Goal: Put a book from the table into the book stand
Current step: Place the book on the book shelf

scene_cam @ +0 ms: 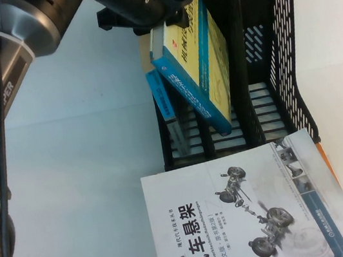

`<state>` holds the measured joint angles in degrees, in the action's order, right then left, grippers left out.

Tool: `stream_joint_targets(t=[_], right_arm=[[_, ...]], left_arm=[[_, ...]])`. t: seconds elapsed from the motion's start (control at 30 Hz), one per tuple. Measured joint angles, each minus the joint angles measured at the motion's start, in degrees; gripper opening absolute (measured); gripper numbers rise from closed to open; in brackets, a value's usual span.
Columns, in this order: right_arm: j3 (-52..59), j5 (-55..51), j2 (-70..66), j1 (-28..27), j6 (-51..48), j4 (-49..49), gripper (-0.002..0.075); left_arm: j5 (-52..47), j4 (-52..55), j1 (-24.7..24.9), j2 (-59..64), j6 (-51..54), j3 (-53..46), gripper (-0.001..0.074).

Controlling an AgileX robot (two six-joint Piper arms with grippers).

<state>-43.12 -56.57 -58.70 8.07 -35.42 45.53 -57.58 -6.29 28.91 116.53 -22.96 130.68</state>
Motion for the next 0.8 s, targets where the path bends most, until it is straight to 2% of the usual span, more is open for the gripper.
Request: stream_joint_targets(t=[0.53,0.8], right_arm=[[0.00,0.77,0.00,0.00,0.00,-0.55,0.0008],[0.00,0.80,0.00,0.00,0.00,-0.98,0.0008]], left_arm=[[-2.17,0.87,0.23,2.35,-1.51,0.09,0.0192],[-2.76,10.34,3.50,3.60,-8.84,0.09,0.0192]])
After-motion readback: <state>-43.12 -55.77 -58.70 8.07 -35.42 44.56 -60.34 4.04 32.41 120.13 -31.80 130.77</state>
